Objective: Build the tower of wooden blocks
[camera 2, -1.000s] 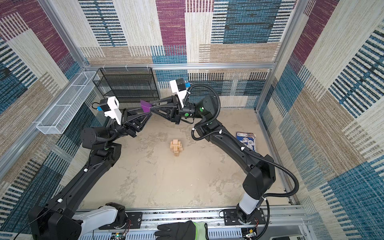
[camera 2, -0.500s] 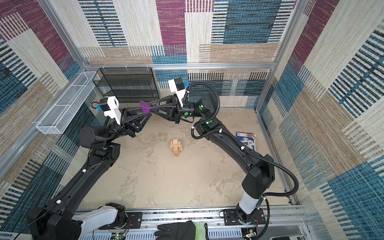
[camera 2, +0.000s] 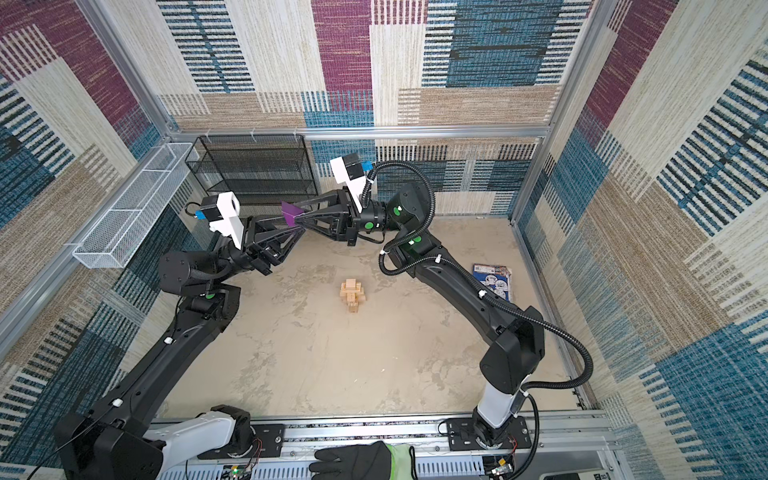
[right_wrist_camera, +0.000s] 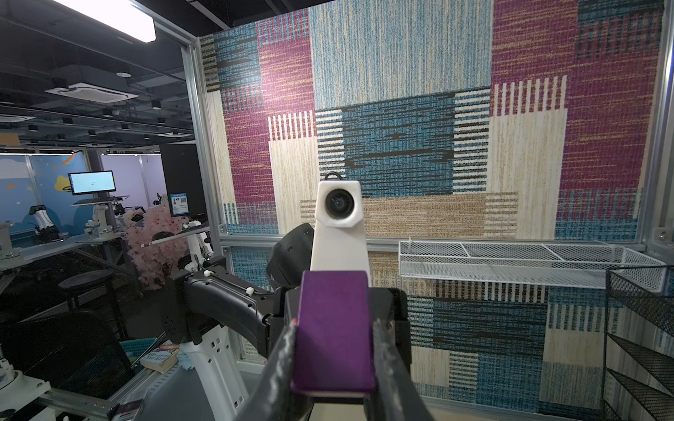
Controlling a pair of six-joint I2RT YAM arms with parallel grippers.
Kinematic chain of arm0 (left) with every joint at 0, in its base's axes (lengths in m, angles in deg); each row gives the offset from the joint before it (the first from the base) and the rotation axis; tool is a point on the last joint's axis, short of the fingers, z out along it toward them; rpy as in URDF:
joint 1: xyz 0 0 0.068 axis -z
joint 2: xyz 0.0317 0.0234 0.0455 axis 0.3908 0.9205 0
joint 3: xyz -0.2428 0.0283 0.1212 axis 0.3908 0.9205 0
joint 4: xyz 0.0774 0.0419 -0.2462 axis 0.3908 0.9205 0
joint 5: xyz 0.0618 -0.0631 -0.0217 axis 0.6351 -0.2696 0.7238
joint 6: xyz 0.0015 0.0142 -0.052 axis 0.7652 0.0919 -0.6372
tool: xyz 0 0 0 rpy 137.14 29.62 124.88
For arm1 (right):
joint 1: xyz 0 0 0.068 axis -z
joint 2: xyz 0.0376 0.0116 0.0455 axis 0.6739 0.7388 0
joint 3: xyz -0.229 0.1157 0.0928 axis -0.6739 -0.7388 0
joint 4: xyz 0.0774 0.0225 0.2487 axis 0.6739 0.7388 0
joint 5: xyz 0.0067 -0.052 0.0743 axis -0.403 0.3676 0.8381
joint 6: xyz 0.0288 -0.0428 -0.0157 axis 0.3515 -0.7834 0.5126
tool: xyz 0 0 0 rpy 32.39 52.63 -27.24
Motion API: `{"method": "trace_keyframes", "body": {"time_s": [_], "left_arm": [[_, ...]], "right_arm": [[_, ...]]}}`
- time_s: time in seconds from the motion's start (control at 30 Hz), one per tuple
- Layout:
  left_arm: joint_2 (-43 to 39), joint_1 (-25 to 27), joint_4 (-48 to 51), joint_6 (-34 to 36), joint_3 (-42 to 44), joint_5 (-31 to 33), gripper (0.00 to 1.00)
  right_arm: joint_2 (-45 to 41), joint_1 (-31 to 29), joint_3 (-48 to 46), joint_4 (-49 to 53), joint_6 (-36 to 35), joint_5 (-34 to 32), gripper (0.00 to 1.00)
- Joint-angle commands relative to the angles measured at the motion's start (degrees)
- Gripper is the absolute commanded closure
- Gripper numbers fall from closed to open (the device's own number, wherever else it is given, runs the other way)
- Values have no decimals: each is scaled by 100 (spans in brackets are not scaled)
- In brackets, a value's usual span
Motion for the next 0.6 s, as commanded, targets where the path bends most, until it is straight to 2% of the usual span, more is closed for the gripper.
{"method": "trace_keyframes", "body": {"time_s": [0.0,0.17,0.2,0.27,0.33,0.47,0.57], "left_arm": [[-33,9,85,157,-16,57,100],[-99,8,261,257,-16,140,100],[-115,9,296,278,-9,155,99],[-152,10,355,327,44,253,74],[-206,10,364,364,138,354,61],[-262,10,488,459,236,432,50],[-280,10,511,497,297,449,35]], "right_arm": [[46,-57,67,477,-10,565,86],[27,-61,129,737,-185,488,100],[4,-57,138,782,-236,446,100],[-61,-65,113,843,-339,301,100],[-153,-57,34,801,-393,153,100],[-382,-57,-202,580,-470,-107,100],[-471,-57,-296,456,-470,-173,100]]}}
